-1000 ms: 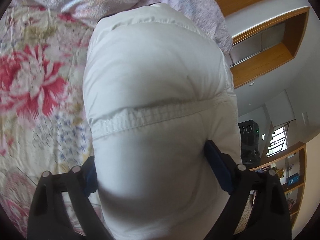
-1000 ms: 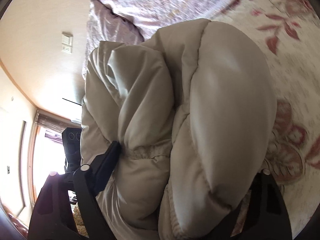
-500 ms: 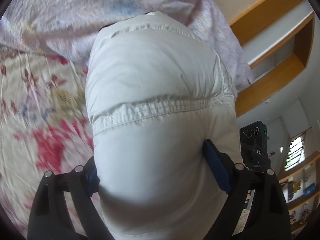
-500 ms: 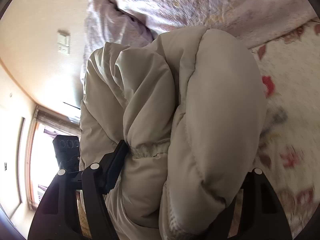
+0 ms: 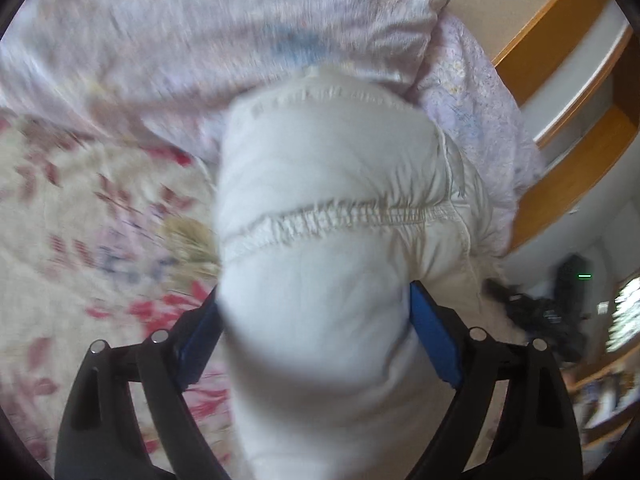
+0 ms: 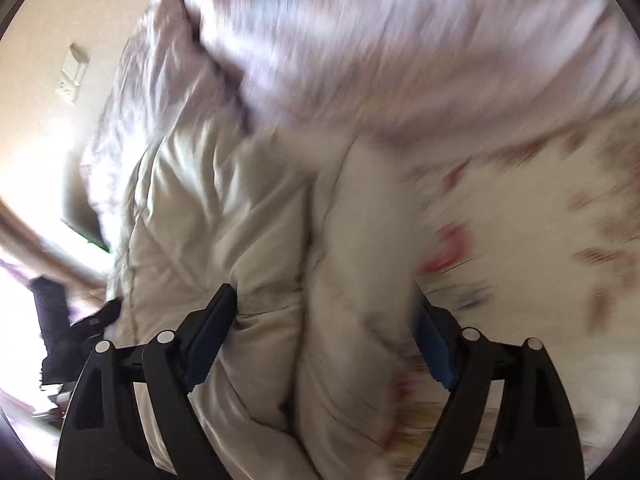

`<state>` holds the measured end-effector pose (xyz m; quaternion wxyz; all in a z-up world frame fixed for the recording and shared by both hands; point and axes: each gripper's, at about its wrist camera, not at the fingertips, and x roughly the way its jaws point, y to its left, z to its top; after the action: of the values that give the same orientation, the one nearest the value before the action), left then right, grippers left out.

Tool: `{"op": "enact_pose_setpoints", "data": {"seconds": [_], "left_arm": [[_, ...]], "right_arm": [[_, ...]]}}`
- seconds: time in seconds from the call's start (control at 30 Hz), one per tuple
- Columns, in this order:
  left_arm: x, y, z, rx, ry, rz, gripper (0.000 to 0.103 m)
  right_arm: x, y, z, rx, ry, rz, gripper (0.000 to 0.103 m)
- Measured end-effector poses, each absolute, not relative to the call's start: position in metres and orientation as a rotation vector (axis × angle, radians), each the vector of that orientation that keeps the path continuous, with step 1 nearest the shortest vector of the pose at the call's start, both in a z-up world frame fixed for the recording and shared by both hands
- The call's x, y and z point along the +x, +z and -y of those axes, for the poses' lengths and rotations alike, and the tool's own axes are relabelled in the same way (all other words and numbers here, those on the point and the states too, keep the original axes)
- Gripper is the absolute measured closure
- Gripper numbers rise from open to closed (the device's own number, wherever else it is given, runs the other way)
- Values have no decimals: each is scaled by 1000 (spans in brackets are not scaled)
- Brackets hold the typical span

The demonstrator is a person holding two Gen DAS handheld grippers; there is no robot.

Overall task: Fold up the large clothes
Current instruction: 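Lift the jacket bundle with both tools and turn it over, then lower the jacket bundle onto the bed near the pillows with both tools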

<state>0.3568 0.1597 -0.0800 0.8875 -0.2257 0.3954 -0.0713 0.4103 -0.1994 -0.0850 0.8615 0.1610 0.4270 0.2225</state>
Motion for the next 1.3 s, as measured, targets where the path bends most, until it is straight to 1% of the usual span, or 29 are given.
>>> {"op": "enact_pose_setpoints", "data": {"seconds": [0.1, 0.13, 0.2, 0.23, 0.3, 0.37, 0.4, 0.5, 0.6, 0.97, 1.3], "left_arm": [[339, -53, -148, -315, -40, -723, 15], [335, -46, -140, -274, -24, -697, 15], [335, -34, -118, -196, -8, -666, 13], [334, -32, -109, -162, -3, -663, 13], [334, -33, -92, -89, 6, -662, 13], [343, -40, -80, -43, 10, -688, 13], [346, -46, -79, -32, 12, -706, 13], [356, -61, -71, 17, 45, -722, 5], [360, -70, -66, 48, 59, -725, 3], [376, -85, -63, 67, 89, -729, 2], [379, -92, -66, 62, 102, -697, 2]], "right_arm": [[379, -49, 200, 219, 355, -714, 19], [370, -41, 190, 172, 364, -683, 22], [352, -33, 164, 48, 382, -635, 40], [347, -32, 155, 3, 385, -618, 43], [340, -33, 133, -68, 406, -583, 55], [350, -35, 112, -94, 415, -570, 58], [349, -37, 109, -108, 417, -573, 58], [366, -61, 96, -186, 375, -619, 58], [378, -72, 99, -161, 375, -666, 58], [414, -93, 92, -160, 382, -738, 58], [426, -97, 91, -148, 373, -718, 58]]}}
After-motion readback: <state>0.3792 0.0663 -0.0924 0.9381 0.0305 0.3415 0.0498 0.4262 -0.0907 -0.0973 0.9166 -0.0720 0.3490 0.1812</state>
